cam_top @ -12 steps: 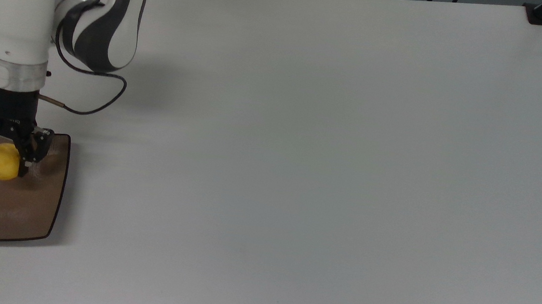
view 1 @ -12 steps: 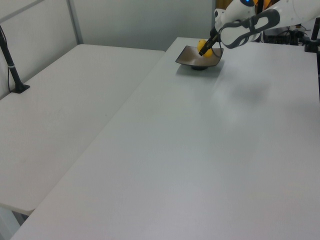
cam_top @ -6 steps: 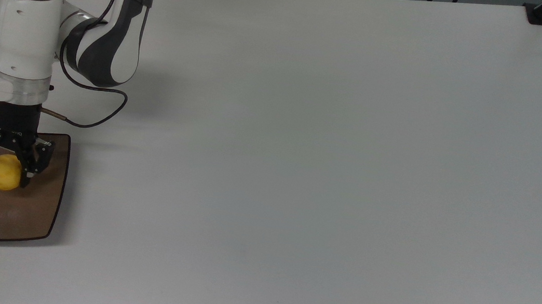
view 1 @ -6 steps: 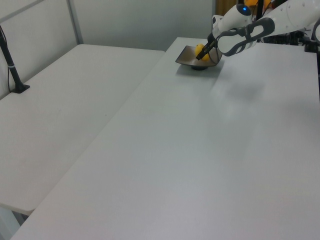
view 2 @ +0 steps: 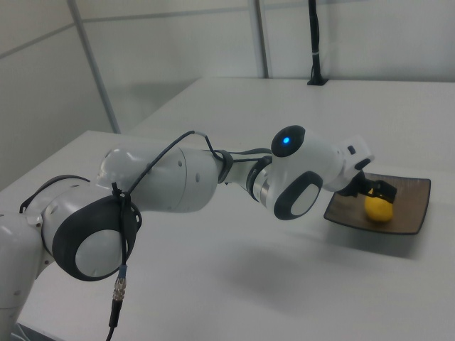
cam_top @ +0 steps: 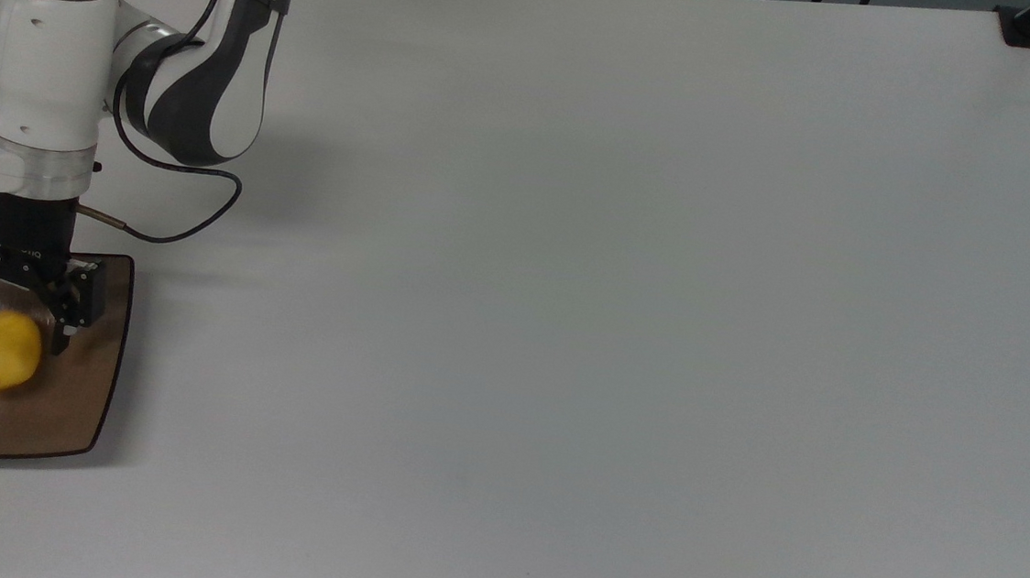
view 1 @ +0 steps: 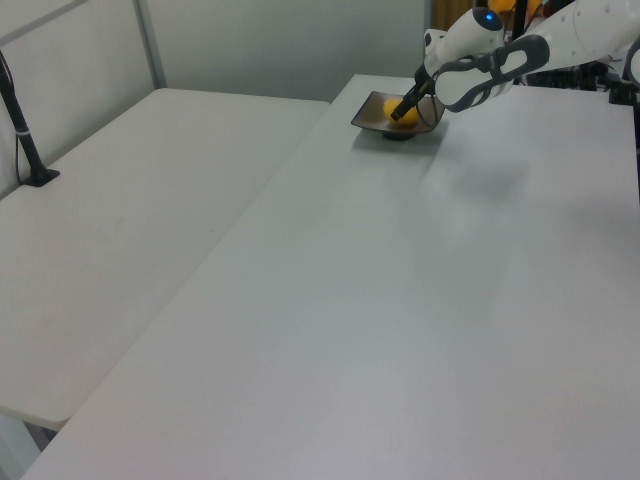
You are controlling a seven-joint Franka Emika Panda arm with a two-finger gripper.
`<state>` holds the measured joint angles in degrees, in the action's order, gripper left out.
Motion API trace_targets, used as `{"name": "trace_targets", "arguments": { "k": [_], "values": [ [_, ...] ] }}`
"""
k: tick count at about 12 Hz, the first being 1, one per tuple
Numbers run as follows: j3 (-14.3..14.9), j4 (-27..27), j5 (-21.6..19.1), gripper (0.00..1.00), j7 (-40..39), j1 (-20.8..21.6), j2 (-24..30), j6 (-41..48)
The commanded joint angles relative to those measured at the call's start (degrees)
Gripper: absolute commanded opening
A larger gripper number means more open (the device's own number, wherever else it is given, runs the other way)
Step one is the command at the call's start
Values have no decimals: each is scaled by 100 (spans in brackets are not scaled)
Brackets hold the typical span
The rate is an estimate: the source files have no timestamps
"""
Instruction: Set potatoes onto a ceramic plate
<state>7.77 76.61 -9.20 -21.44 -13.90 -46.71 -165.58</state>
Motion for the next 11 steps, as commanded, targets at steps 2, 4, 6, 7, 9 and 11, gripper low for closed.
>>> {"name": "trace_targets", "arguments": {
  "k": [2, 4, 6, 7, 9, 11],
  "values": [
    [5, 659, -38, 100, 26, 107, 907, 34],
    [-21, 1389, -38, 100, 35, 124, 1872, 462],
    [-21, 1401, -38, 100, 35, 142, 2498, 1795],
    [-21, 1392, -38, 100, 35, 151, 2883, 2636],
    [5, 1400, -91, 100, 357, 439, 3561, 4131],
    [5, 1400, -56, 100, 676, 668, 4141, 5294]
  ]
}}
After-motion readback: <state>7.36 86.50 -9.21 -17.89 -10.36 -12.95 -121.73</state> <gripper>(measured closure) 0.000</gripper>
